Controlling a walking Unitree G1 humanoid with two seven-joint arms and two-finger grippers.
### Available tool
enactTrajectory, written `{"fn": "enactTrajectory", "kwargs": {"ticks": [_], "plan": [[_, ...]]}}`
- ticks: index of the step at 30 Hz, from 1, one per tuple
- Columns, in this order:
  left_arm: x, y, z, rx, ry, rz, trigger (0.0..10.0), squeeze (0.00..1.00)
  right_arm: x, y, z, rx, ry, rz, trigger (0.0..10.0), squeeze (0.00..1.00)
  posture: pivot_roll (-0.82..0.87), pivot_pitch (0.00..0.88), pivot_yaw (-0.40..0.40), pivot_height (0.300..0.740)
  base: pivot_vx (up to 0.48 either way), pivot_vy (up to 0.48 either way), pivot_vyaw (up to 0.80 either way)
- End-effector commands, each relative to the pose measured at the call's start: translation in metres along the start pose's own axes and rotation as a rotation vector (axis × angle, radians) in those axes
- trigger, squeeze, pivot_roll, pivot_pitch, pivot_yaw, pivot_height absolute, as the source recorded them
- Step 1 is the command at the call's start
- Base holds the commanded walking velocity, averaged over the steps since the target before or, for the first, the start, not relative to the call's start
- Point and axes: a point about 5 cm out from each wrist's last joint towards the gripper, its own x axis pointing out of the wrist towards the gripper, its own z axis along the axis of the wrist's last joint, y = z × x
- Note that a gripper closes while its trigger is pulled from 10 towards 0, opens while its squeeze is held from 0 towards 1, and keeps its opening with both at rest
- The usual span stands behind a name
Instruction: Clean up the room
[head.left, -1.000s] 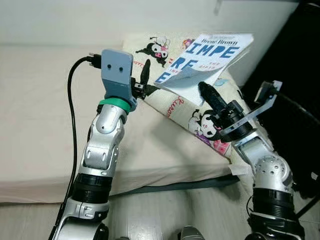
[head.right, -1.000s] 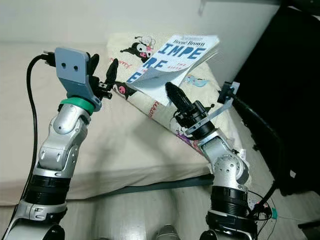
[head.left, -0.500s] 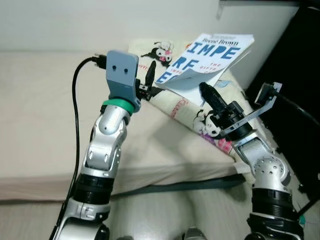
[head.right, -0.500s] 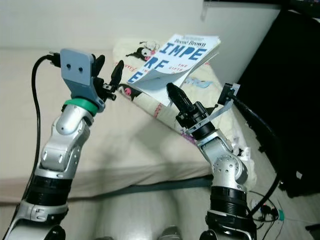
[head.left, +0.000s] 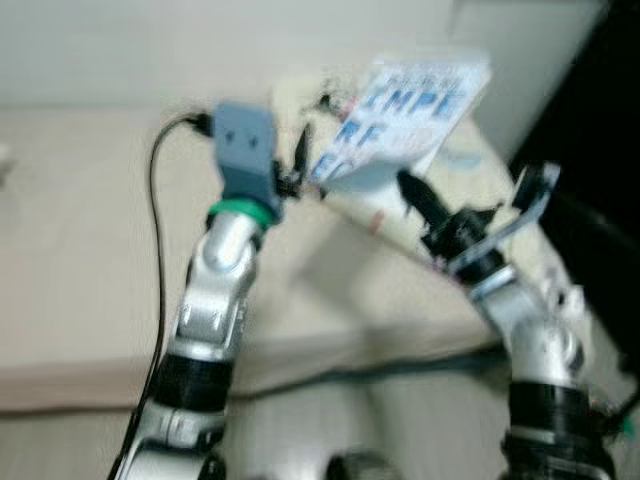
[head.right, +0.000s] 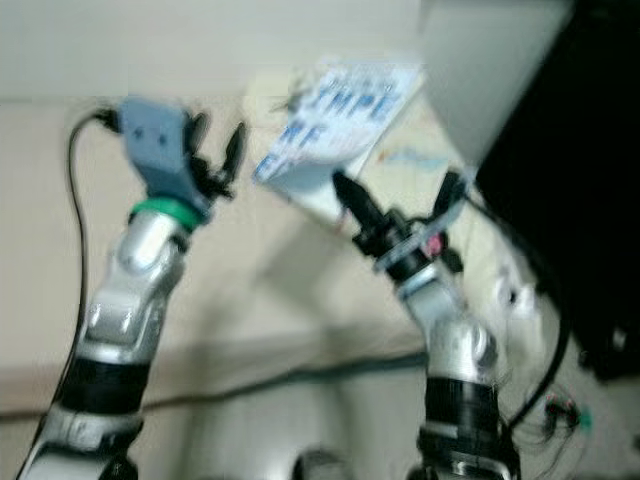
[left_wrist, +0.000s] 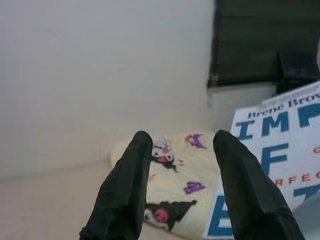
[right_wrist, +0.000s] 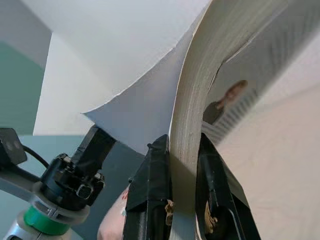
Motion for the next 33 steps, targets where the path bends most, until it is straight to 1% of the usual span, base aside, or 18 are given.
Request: {"fn": "enactTrajectory", "kwargs": {"ticks": [1,33], "plan": [[-0.0031,0.0035,-0.0064,0.005,0.028,0.01,10.0,0.0,0.0015,0.0032,-0.0002,-0.001,-0.013,0.02,10.0,0.0,-0.04,0.0,-0.01,0.715,0.0,0.311,0.0],[-0.0007,0.0046,-0.0041,0.014,0.025,0.006,10.0,0.0,0.0014,0.0027,-0.0025,0.004,-0.019,0.021,10.0,0.0,-0.04,0.0,0.006,0.715,0.0,0.317,0.0]]}}
